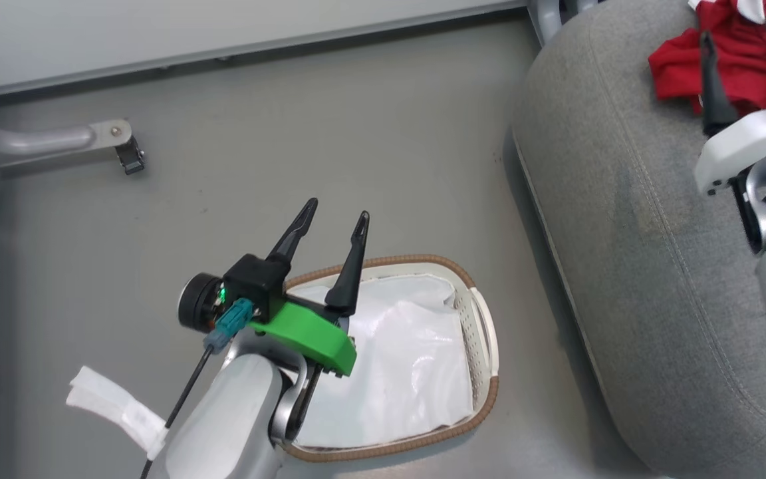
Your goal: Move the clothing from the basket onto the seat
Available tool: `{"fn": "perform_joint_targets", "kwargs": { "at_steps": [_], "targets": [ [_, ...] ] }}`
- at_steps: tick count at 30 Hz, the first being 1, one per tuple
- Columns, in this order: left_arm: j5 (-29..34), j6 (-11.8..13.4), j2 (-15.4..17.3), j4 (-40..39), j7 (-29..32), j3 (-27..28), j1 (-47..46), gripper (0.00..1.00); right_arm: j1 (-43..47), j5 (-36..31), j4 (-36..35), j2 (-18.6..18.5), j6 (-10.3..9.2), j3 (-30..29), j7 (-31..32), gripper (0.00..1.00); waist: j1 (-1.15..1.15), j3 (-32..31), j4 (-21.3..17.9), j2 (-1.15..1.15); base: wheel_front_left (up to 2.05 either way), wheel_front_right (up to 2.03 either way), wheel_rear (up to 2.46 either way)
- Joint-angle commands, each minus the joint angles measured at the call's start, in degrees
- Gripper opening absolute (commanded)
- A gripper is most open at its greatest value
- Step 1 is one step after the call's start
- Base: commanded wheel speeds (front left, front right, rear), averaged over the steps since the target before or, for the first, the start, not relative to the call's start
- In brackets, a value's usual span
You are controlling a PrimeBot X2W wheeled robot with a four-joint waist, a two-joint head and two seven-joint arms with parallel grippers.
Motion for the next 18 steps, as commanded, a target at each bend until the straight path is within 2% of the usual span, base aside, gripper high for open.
{"fn": "perform_joint_targets", "kwargs": {
  "at_steps": [1, 12, 18],
  "targets": [
    [1.1, 0.4, 0.0, -0.4, 0.0, 1.2, 2.2, 1.00, 2.1, 0.6, -0.4, 0.7, -0.08, 0.4, -0.3, 1.00, 0.00, -5.0, 2.3, 0.00, 0.00, 0.00, 0.00],
    [3.8, 0.9, -0.4, -4.9, 0.0, 14.7, 14.7, 1.00, 17.9, 5.3, -10.6, 8.7, -0.08, -0.2, -0.3, 1.00, 0.00, -10.2, 5.5, 0.00, 0.00, 0.00, 0.00],
    [5.3, 0.6, -0.7, -6.5, 0.0, 20.4, 20.3, 1.00, 26.7, 4.4, -16.9, 12.5, -0.08, -1.6, -0.3, 1.00, 0.00, -11.6, 5.5, 0.00, 0.00, 0.00, 0.00]
  ]
}}
